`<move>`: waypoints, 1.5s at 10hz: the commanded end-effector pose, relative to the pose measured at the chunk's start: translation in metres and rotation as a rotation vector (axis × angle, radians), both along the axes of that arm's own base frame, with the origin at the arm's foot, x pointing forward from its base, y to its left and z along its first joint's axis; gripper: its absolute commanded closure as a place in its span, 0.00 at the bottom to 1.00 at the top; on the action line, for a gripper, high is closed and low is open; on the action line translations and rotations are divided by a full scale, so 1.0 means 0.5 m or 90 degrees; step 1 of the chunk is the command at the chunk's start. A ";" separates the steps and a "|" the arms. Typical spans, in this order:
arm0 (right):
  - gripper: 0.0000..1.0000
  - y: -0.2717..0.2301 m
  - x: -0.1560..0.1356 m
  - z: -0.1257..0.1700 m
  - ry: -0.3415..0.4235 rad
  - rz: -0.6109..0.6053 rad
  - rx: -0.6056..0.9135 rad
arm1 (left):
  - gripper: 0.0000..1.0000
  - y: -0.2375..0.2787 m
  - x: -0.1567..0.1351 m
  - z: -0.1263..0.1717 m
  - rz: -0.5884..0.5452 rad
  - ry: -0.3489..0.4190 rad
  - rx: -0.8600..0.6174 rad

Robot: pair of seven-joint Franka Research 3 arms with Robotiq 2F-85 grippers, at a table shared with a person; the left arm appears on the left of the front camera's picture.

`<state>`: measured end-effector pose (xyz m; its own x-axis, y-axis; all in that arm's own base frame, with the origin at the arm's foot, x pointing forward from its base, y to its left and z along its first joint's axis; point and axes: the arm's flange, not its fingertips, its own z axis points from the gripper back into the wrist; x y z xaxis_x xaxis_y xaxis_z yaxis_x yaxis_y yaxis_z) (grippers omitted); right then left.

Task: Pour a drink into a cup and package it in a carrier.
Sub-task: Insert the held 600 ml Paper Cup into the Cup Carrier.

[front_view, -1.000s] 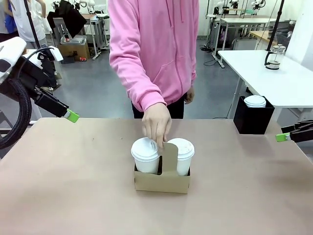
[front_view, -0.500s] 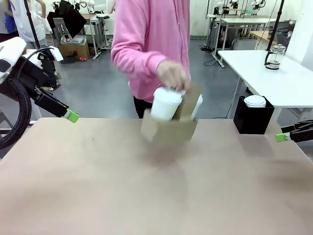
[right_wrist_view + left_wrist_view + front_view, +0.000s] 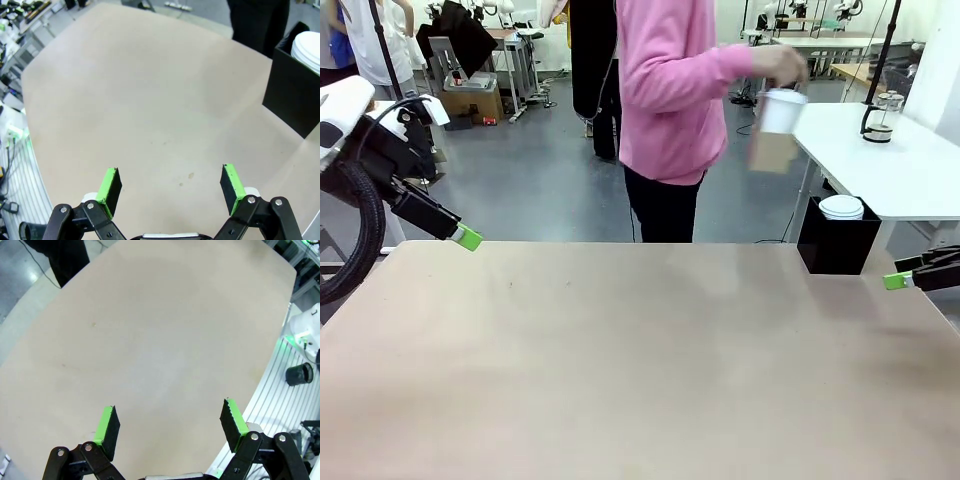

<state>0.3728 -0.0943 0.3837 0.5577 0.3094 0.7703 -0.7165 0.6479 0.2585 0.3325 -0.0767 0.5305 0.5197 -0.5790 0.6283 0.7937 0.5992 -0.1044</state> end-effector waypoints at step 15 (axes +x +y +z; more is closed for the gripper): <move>0.00 -0.005 -0.005 0.001 -0.010 0.013 0.000 | 0.00 -0.002 0.001 0.001 0.003 0.007 -0.010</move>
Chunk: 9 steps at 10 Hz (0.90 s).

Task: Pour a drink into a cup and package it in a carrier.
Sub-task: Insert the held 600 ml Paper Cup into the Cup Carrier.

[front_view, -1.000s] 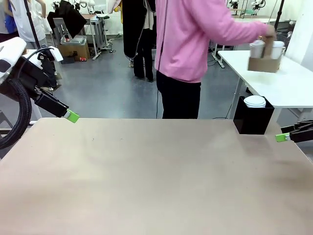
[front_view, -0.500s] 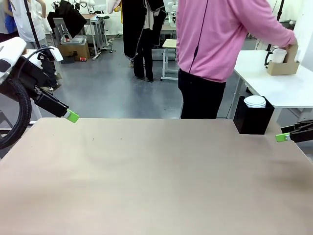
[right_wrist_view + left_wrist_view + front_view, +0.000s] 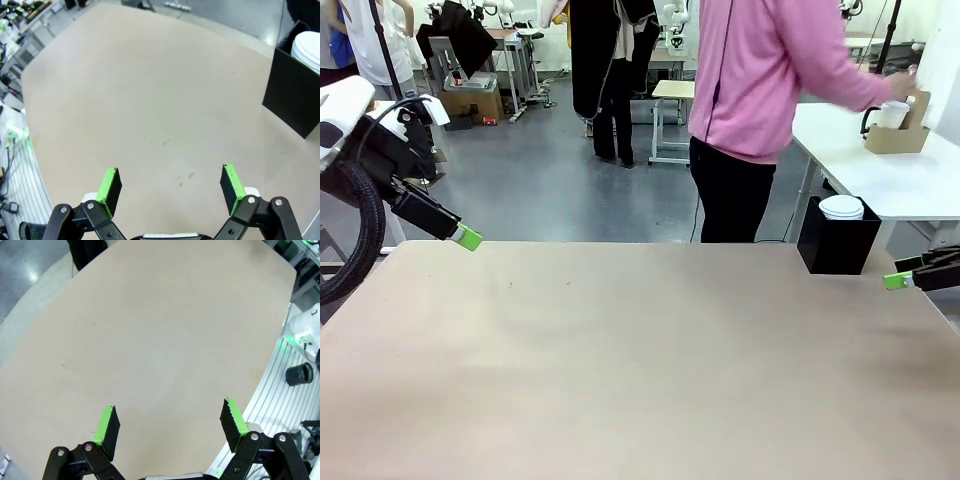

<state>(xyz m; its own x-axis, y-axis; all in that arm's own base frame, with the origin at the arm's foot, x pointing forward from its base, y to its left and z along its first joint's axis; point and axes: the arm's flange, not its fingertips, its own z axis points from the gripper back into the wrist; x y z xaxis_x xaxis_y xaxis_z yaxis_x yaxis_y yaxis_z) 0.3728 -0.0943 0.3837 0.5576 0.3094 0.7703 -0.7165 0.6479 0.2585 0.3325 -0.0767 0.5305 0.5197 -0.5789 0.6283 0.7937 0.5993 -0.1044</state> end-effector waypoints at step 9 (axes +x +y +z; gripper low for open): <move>0.00 -0.005 -0.005 0.001 -0.010 0.013 0.000 | 0.00 -0.002 0.001 0.001 0.003 0.007 -0.010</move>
